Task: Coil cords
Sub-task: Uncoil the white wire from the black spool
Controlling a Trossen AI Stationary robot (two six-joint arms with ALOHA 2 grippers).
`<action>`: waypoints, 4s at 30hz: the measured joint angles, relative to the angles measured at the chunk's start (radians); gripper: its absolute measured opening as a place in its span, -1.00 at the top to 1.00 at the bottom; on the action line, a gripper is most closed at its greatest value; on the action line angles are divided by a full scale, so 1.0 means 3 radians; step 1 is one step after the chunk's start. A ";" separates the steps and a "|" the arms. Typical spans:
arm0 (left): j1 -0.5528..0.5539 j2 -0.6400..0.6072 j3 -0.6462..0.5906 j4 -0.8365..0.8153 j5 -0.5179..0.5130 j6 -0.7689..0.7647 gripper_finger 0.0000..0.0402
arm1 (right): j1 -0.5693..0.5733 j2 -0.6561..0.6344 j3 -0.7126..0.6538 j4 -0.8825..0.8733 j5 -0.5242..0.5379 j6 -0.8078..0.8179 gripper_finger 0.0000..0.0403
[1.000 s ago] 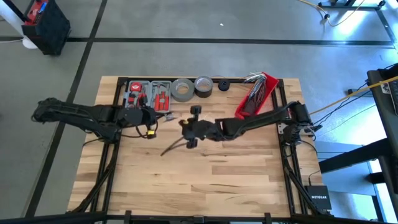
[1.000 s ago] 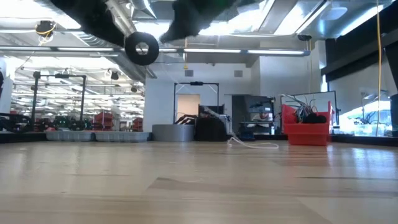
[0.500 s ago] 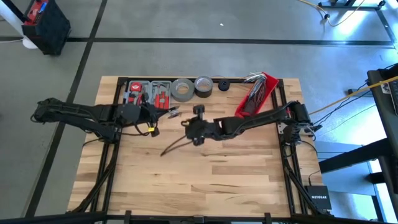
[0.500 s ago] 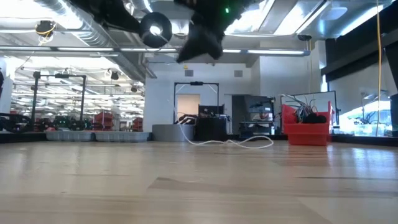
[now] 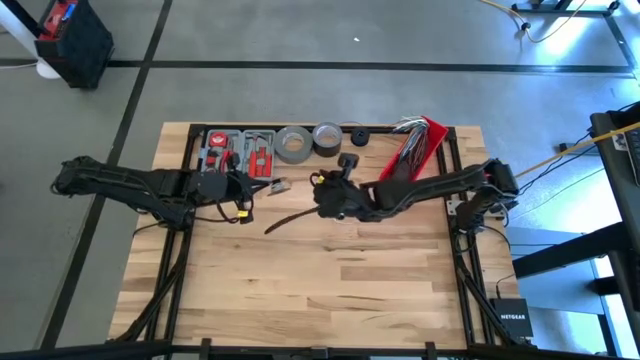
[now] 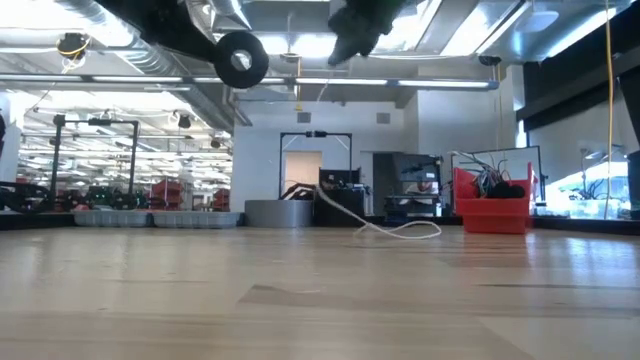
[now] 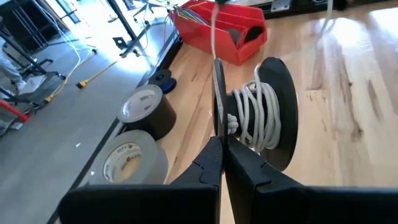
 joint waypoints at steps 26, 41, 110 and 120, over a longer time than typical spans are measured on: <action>0.0290 0.0017 -0.0001 -0.0036 -0.0869 -0.0175 0.99 | 0.0234 0.0088 0.0000 0.0165 -0.1968 -0.0261 0.97; -0.0055 -0.0038 -0.0003 -0.0152 -0.0864 -0.0025 0.99 | -0.0247 0.0071 -0.0001 -0.1448 -0.0026 0.1060 0.97; 0.0322 -0.0045 -0.0003 -0.0353 -0.0282 -0.0141 0.99 | -0.0400 0.0014 -0.0631 0.0897 -0.1851 -0.0074 0.12; 0.0125 -0.0045 -0.0001 -0.0079 -0.0123 -0.0027 0.99 | -0.0838 0.0038 -0.1354 0.2943 -0.2636 0.0333 0.12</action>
